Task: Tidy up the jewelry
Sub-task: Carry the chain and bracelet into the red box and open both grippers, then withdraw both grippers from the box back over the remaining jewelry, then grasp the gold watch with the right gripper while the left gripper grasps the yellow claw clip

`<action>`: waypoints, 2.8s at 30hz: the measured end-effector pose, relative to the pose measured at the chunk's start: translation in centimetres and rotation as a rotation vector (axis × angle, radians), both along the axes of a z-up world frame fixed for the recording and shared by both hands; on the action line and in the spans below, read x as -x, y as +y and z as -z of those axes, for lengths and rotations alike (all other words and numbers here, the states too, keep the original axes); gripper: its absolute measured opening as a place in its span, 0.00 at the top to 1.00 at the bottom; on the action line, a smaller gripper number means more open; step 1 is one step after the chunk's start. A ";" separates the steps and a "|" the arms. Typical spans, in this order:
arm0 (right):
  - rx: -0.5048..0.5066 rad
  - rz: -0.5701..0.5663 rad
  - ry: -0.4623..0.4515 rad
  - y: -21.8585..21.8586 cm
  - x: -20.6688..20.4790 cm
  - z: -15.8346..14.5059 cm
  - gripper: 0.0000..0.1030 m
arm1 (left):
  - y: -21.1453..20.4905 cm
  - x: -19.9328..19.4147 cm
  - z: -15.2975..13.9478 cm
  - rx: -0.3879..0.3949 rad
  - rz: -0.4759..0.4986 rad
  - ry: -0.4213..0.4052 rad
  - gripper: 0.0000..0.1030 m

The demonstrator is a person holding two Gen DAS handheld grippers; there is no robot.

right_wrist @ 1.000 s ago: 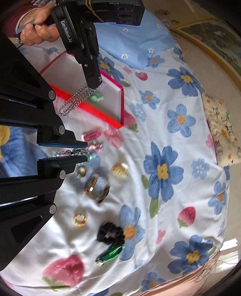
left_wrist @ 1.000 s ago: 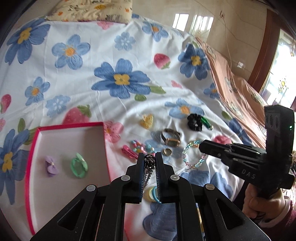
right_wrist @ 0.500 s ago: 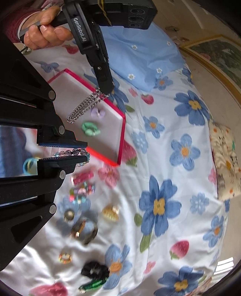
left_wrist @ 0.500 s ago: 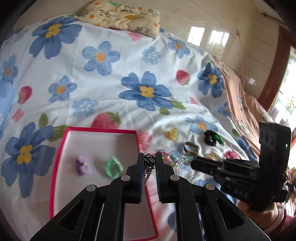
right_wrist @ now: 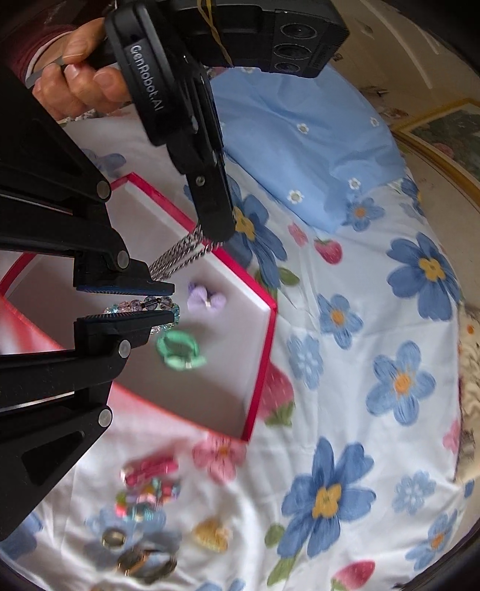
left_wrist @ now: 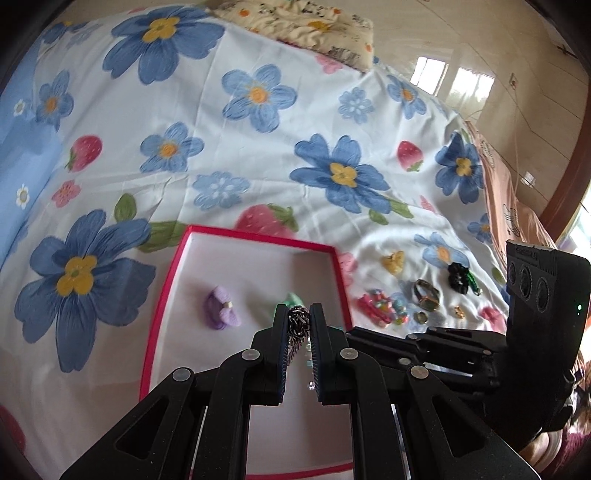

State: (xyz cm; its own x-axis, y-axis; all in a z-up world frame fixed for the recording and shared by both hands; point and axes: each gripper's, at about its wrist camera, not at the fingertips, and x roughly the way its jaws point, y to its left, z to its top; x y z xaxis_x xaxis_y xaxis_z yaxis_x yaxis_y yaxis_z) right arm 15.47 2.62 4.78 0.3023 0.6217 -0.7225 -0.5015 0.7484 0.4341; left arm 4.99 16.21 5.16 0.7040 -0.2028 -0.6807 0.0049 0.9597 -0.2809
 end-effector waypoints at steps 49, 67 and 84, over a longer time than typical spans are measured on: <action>0.108 0.178 0.067 -8.1 -0.6 3.2 0.61 | -1.2 -1.5 4.7 -0.107 -0.128 0.141 0.33; 0.156 0.343 0.064 -18.4 0.5 3.2 0.60 | -8.3 -4.1 3.0 -0.127 0.042 0.126 0.31; 0.242 0.190 0.028 -20.2 -5.0 5.8 0.60 | -14.4 -15.8 4.5 -0.162 0.219 0.163 0.30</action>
